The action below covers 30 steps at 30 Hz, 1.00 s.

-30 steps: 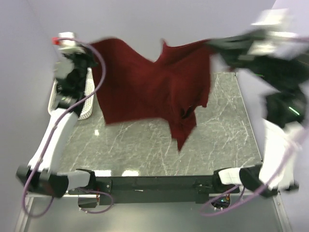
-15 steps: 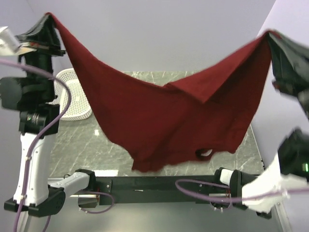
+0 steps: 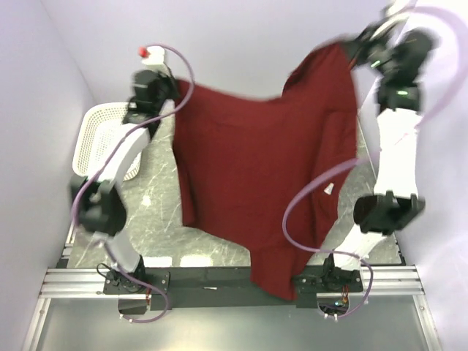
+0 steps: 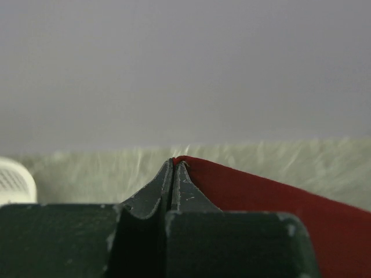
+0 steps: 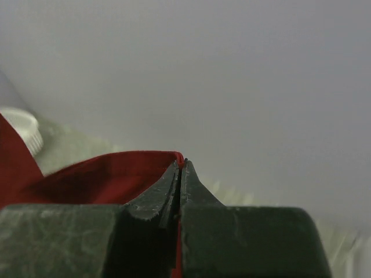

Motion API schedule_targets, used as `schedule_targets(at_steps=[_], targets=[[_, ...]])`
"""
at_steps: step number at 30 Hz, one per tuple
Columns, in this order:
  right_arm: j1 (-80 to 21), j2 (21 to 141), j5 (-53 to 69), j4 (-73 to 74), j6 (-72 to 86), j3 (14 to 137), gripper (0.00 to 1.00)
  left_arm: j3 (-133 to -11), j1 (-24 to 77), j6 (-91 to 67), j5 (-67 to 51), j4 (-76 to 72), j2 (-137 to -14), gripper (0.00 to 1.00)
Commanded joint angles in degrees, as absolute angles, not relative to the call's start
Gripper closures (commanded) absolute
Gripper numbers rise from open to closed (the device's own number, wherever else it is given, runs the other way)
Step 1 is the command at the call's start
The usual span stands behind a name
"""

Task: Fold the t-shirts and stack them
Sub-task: Flatten the tshirt out

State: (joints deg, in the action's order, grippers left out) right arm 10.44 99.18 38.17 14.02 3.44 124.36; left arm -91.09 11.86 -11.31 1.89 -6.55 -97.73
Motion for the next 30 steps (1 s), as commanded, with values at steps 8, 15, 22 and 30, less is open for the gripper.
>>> schedule_targets(at_steps=[8, 15, 22, 30], targets=[[7.12, 110.36, 24.79, 10.45, -7.29, 112.05, 1.00, -112.36, 11.95, -7.30, 10.81, 2.88, -121.53, 1.00], [4.05, 120.84, 18.47, 13.89, -8.26, 125.23, 1.00, -116.01, 10.81, -9.40, 11.78, 5.36, -129.81, 1.00], [3.16, 122.52, 17.40, 12.74, -8.96, 125.86, 1.00, -116.37, 10.02, -8.35, 10.64, 5.80, -130.52, 1.00], [2.99, 122.43, 18.11, 12.04, -9.49, 122.70, 1.00, -117.16, 9.58, -8.53, 9.32, 5.01, -131.31, 1.00]])
